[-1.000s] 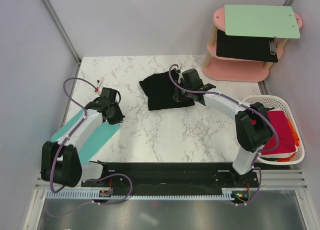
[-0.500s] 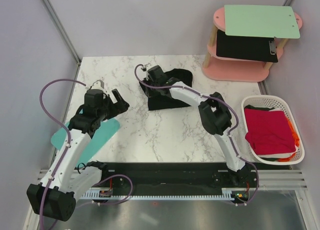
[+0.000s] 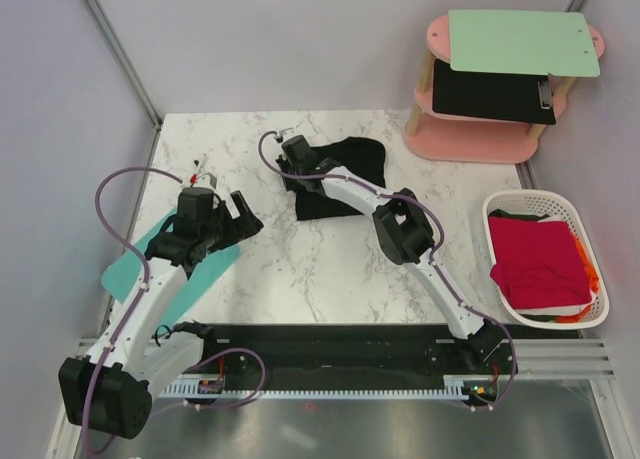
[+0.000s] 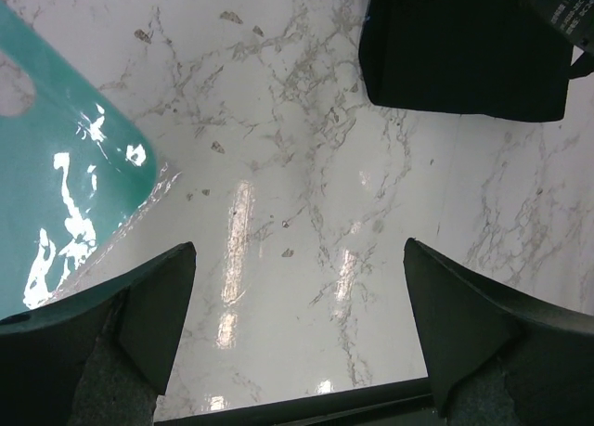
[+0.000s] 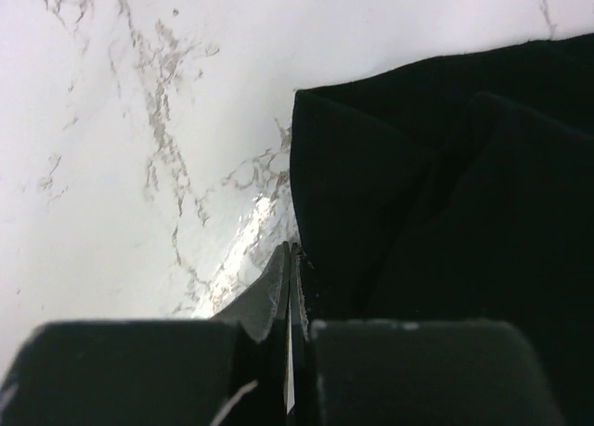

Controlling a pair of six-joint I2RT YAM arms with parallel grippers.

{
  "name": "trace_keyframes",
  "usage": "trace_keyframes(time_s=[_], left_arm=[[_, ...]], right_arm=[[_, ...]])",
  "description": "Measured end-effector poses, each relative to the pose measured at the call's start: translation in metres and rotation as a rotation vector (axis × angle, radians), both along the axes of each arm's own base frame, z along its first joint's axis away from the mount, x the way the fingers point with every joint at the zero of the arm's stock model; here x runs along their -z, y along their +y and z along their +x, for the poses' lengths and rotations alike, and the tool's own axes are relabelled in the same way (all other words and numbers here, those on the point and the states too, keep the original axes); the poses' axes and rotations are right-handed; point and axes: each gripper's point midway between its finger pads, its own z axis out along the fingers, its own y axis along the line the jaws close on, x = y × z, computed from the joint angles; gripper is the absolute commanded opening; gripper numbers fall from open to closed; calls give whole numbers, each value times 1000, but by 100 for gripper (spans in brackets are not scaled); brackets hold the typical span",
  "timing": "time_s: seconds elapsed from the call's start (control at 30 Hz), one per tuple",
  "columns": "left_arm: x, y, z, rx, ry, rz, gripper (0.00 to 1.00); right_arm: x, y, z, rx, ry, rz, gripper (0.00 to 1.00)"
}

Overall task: Fold and stack the t-shirts
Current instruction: Put the neatly folded tshirt into the corner of the board with the right arm

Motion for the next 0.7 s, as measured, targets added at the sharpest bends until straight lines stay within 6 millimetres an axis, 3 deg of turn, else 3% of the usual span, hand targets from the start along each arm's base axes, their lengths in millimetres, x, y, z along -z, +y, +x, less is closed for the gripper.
trace_keyframes(time_s=[0.4,0.7], left_arm=[[20,-4,-6,20,36,-11,99],[32,-9,-5,42,54,-29,98]], right_arm=[[1,-27,29,154,-44,29,0],[3,-112,48,334,6,18,0]])
